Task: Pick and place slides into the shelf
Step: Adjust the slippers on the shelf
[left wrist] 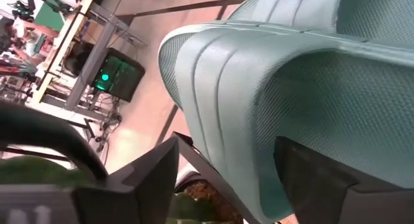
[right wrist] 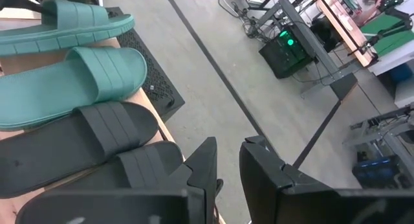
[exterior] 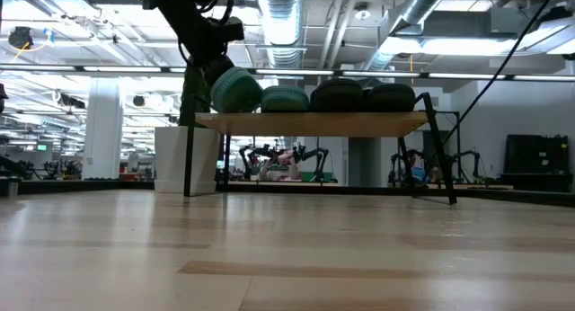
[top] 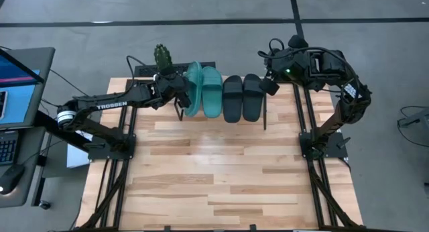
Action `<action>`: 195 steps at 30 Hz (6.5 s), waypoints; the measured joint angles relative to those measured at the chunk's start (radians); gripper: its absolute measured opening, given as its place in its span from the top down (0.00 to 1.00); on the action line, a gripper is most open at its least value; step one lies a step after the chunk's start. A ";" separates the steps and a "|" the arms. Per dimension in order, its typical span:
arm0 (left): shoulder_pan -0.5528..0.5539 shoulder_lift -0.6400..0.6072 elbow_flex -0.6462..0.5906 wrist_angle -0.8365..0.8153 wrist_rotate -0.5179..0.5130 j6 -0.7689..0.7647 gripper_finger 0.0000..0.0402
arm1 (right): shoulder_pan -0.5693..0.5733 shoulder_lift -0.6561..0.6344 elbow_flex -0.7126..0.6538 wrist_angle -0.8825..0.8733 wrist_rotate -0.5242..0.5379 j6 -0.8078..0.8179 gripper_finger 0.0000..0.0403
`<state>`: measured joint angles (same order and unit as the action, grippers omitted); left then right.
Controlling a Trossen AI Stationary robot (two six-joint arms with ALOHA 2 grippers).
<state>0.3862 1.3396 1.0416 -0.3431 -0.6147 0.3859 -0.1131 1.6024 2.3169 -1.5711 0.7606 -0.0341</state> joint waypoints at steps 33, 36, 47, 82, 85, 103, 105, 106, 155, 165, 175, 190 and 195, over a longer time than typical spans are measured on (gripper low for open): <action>-0.003 0.000 0.032 -0.065 -0.014 0.086 1.00 | 0.000 0.000 0.000 0.000 0.000 0.009 0.86; -0.004 0.000 0.060 -0.065 -0.022 0.114 1.00 | 0.000 0.000 0.000 0.000 0.000 0.018 0.86; -0.003 0.000 0.092 -0.092 -0.063 0.134 1.00 | 0.000 0.000 0.000 0.000 0.000 0.027 0.86; -0.006 0.000 0.093 -0.114 0.031 -0.111 0.83 | 0.000 0.024 0.000 0.000 -0.003 0.026 0.86; -0.006 0.000 0.093 -0.111 0.031 -0.121 0.76 | 0.000 0.024 0.000 0.000 -0.003 0.026 0.86; -0.006 0.000 0.093 -0.113 0.001 -0.156 0.43 | -0.043 0.024 0.000 0.000 -0.135 0.038 0.86; -0.006 0.000 0.093 -0.114 0.001 -0.165 0.43 | -0.061 0.025 0.000 0.008 -0.188 0.043 0.86; -0.006 -0.002 0.093 -0.114 0.002 -0.168 0.43 | -0.070 0.031 0.001 0.017 -0.217 0.044 0.86; -0.034 -0.815 0.089 -0.328 0.682 -0.562 0.47 | -0.266 0.563 0.000 0.570 -0.792 -0.005 1.00; -0.034 -0.814 0.081 -0.340 0.682 -0.567 0.47 | -0.298 0.563 0.000 0.573 -0.778 0.000 1.00; -0.033 -0.814 0.081 -0.340 0.683 -0.568 0.47 | -0.302 0.624 0.000 0.596 -0.774 0.009 1.00; -0.034 -0.814 0.081 -0.350 0.681 -0.575 0.47 | -0.311 0.657 0.001 0.675 -0.789 0.008 1.00; -0.033 -0.814 0.081 -0.350 0.681 -0.575 0.47 | -0.317 0.662 0.001 0.692 -0.789 0.009 1.00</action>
<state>0.3529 0.5251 1.1225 -0.6930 0.0658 -0.1890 -0.4304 2.2648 2.3177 -0.8794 -0.0288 -0.0250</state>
